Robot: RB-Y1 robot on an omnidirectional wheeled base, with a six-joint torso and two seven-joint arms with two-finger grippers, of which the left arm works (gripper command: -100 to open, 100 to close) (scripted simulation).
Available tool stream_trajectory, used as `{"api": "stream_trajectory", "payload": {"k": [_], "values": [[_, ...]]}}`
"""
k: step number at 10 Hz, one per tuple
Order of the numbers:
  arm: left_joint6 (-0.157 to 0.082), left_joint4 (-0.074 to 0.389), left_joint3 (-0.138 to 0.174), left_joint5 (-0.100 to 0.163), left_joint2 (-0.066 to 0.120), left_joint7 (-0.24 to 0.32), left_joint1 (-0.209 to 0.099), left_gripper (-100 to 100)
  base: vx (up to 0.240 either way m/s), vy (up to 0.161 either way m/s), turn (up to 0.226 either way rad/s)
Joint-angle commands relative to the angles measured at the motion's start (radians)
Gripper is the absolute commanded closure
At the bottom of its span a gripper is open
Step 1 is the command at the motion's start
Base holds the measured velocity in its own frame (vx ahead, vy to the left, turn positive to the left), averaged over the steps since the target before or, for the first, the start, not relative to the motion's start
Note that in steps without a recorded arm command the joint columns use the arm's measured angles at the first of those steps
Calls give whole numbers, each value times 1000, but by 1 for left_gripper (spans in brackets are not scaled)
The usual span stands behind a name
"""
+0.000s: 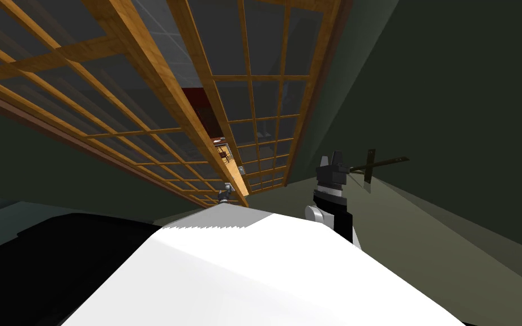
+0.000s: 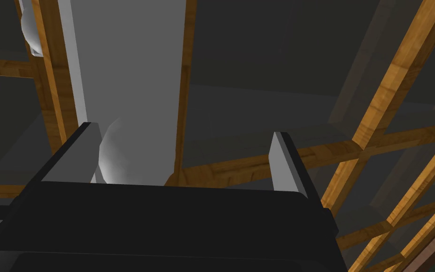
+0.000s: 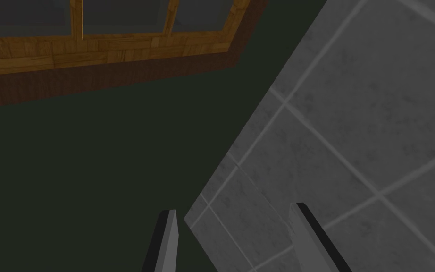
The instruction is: Pull the door open
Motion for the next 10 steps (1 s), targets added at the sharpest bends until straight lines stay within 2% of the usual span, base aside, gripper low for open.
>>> {"api": "stream_trajectory", "payload": {"k": [1, 9, 10], "values": [[-6, 46, 26, 13, 32, -7, 2, 100, 0, 0, 0], [-5, 47, 26, 19, 35, 4, 8, 100, -6, -4, 2], [-5, 51, 19, 38, 46, 49, 23, 100, -67, -10, -6]]}}
